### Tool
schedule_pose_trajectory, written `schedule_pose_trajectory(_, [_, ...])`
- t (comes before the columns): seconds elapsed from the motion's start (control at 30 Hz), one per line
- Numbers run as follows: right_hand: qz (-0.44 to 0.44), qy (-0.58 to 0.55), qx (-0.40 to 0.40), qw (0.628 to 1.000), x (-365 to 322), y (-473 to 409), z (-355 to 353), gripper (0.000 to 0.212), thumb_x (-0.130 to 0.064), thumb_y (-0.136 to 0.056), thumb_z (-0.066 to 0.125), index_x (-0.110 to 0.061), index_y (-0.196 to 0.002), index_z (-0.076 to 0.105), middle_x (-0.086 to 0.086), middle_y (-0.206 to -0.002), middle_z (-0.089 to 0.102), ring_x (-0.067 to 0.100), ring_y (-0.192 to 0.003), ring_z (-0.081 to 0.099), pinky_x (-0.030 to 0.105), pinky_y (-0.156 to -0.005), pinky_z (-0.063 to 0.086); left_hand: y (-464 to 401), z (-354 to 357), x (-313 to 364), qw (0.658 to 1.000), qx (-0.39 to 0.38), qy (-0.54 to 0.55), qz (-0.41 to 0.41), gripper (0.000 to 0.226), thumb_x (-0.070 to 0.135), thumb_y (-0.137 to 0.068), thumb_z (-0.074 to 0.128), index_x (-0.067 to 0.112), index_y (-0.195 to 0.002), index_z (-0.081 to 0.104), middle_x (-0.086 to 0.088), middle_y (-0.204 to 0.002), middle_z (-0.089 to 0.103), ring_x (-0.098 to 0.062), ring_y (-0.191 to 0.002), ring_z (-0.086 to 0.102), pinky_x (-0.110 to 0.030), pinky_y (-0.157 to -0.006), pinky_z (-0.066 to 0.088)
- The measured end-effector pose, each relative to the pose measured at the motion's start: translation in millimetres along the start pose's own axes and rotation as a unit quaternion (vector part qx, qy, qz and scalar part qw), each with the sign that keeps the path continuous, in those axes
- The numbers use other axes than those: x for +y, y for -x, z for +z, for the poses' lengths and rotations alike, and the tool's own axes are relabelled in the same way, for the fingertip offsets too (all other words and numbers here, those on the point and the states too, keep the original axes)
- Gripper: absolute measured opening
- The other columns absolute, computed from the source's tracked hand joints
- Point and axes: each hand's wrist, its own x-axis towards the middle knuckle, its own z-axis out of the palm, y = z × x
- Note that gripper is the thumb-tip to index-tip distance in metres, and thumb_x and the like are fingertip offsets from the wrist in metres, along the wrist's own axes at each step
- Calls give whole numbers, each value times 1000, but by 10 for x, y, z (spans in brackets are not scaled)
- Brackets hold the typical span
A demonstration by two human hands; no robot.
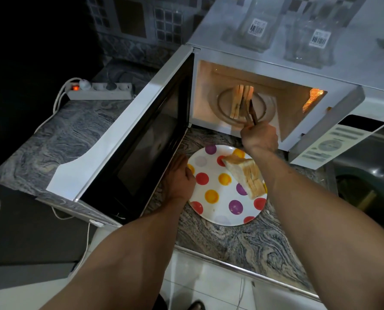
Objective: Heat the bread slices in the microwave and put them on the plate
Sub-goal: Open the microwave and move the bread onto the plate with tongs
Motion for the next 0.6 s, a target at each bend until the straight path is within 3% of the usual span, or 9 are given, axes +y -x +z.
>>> schedule_pose_trajectory(0.27, [-26,3,31,999,92,51,-152,40,-39,-96,53,-4,-111,66,19,-114,68,41,-107,64,40,-81,50,-3,11,-18,1000,-4,-2,3,51,20,-87,41,5,-132,61,-13,-137,58,-29,-130,50,-32,-112,35])
schedule_pose_trajectory(0.37, [-55,5,43,998,180,150,-283,38,-40,-95,53,-6,-108,66,19,-107,69,42,-101,65,37,-74,47,-15,30,-28,1000,-7,-3,2,53,22,-86,40,5,-132,61,-12,-137,59,-28,-129,51,-32,-111,37])
schedule_pose_trajectory(0.6, [-162,28,52,985,409,690,-421,37,-42,-98,51,-10,-107,66,22,-100,70,42,-96,64,39,-73,47,-33,57,-69,1000,-22,-5,-4,47,22,-90,45,11,-133,61,-9,-137,59,-29,-129,51,-36,-110,40])
